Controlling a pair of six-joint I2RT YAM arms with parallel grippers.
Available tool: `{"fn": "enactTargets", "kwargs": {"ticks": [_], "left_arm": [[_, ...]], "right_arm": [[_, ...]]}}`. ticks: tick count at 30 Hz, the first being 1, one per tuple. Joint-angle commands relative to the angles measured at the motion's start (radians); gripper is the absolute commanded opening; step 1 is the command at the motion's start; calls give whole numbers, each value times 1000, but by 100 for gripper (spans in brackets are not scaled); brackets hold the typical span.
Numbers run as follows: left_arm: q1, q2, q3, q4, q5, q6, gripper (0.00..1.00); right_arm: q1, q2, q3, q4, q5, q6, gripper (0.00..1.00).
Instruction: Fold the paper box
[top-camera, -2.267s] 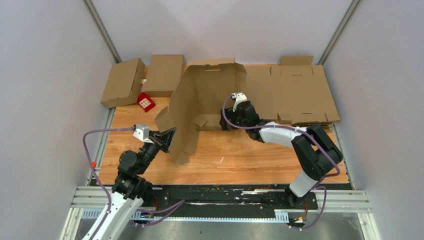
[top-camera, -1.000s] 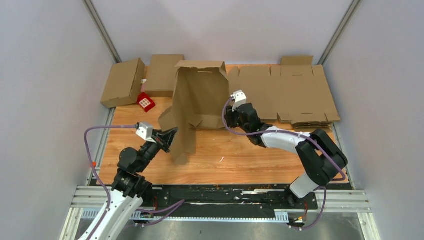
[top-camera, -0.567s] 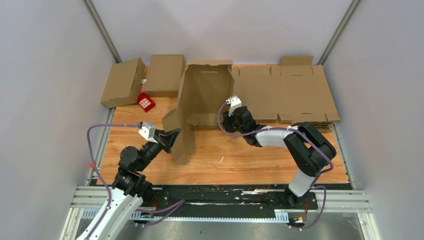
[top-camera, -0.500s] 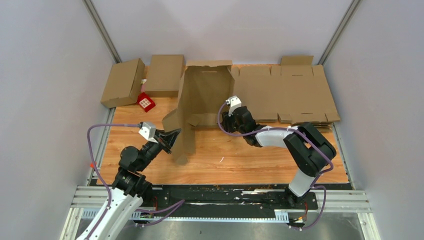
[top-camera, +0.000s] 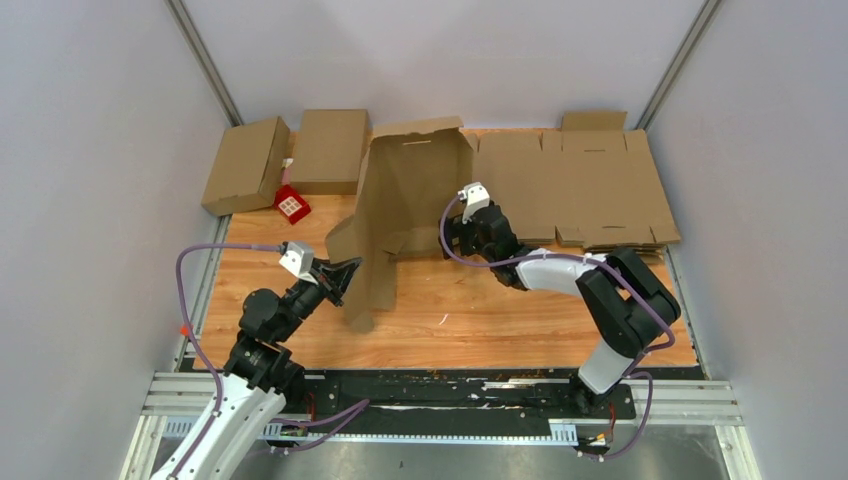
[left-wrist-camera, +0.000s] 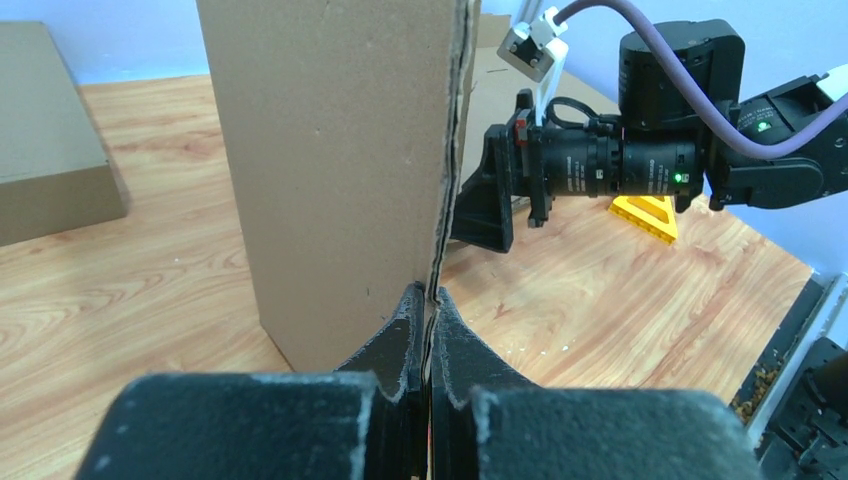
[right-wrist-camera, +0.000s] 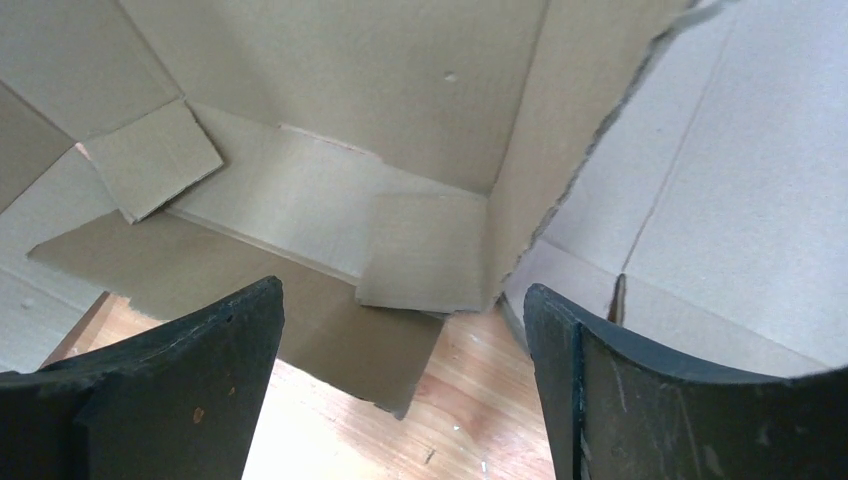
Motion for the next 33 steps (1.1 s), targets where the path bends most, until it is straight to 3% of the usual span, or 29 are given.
{"fn": "enactTargets", "kwargs": {"ticks": [1,8,14,20,24,33], "left_arm": [[-1,8,22,-47,3,9,0],[-1,7,21,-47,3,13,0],[-1,7,16,-45,21,22,0],[-2,5,-2,-19,50,31,0],[-1,4,-31,21,70,27,0],[-1,-19,-73,32,74,5,0]], "right_arm": [[-28,-46,31,14,15,25,91],[-87,-40,63,0,-35,56,94],[-103,61,178,-32,-71,25,86],[-98,122,226,-36,-50,6,45],[-73,108,173,14,-32,6,3],[60,50,72,69,160,-29,0]]}}
